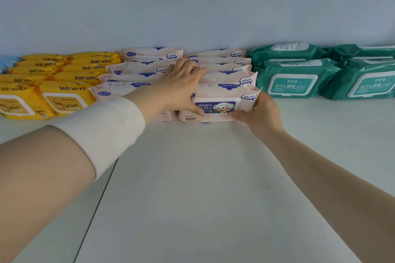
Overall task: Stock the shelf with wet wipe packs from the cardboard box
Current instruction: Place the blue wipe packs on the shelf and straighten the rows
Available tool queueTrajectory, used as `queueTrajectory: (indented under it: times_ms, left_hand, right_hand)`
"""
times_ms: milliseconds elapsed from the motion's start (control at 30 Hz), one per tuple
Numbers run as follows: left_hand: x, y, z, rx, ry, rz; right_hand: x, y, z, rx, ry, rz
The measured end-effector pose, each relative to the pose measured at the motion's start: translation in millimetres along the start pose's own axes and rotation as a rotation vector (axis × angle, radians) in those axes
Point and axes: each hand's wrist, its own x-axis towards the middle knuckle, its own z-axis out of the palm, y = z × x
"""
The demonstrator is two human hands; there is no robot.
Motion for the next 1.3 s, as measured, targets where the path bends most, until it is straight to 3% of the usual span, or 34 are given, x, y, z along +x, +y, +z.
queueTrajectory:
  times_ms: [133, 433, 600, 800, 933, 1167, 1300]
  left_hand:
    - [-3, -12, -11, -0.088, -0.064, 0.04]
    - [8, -15, -11, -0.162, -0.025, -0.017]
    - [3, -16, -12, -0.159, -0.058, 0.015]
    - [2, -21, -2, -0.093, 0.049, 0.044]
    - [7, -20, -2, -0.026, 0.019, 0.034]
    - [7, -3, -18, 0.059, -0.131, -0.022]
    - [8, 27, -36, 0.222, -0.025, 0.08]
  right_hand:
    - [-11, 7, -3, 0.11, 0.038, 0.033]
    - [5, -5, 2, 0.012, 0.071, 0.148]
    - [-5, -6, -1, 0.078, 0.065, 0.099]
    - [1, -4, 9, -0.034, 0.085, 0.099]
    - [9, -9, 13, -0.06, 0.071, 0.122]
    - [4, -20, -16, -0.323, -0.169, 0.044]
    - [-3, -18, -48, -0.569, -0.305, -0.019]
